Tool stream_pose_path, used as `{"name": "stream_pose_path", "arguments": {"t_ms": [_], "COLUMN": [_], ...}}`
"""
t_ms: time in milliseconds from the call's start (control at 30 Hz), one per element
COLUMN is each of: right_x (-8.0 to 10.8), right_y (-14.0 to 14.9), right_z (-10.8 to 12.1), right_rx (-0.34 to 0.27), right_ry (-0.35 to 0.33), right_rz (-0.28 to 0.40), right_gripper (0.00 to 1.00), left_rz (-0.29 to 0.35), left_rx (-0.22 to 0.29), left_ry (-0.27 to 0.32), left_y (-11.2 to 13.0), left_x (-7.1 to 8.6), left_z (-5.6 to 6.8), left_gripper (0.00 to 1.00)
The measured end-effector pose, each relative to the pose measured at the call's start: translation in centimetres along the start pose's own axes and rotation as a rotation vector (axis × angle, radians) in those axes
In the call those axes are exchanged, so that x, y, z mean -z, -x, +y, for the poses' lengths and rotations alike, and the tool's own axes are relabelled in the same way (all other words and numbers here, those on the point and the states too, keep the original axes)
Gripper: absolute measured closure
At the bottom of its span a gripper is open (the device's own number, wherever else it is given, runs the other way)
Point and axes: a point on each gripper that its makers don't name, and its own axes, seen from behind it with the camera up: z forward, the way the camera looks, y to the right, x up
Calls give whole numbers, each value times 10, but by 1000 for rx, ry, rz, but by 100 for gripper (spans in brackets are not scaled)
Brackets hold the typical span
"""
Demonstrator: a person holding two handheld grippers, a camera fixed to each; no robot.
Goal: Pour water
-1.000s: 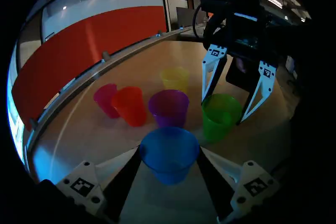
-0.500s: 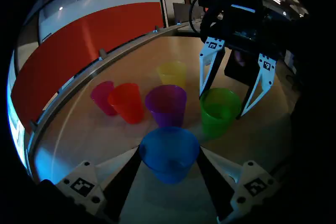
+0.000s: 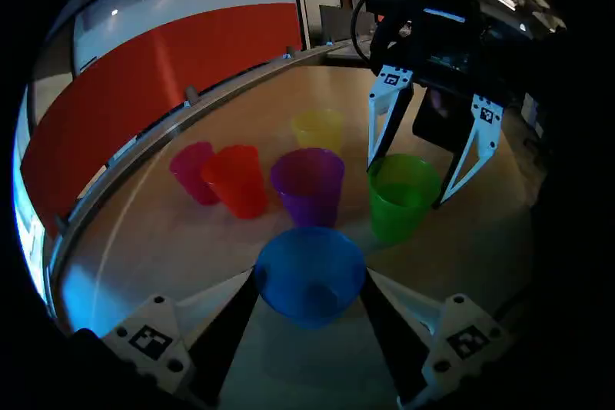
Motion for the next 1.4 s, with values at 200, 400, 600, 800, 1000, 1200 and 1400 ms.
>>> {"name": "stream_pose_path", "arguments": {"t_ms": [200, 400, 600, 800, 1000, 1200, 1400], "right_x": [1, 0, 0, 1, 6, 14, 23], "right_y": [1, 8, 12, 18, 25, 32, 35], "right_z": [1, 1, 1, 1, 2, 3, 6], "right_rx": [-8, 0, -5, -13, -25, -41, -55], "right_ry": [7, 16, 17, 20, 29, 46, 74], "right_rz": [-8, -28, -39, -49, -57, -59, -53], "right_gripper": [4, 4, 4, 4, 4, 4, 4], "left_rz": [-4, -16, -54, -89, -114, -126, -134], "left_rx": [9, 6, -21, -35, -26, -32, -24], "left_ry": [-3, -14, -23, -22, -23, -46, -64], "left_y": [4, 8, 17, 27, 36, 42, 48], "left_x": [1, -1, -6, -8, -3, 6, 16], "left_z": [-2, -5, -5, -3, -5, -9, -9], "left_gripper": [12, 11, 10, 10, 10, 10, 10]}}
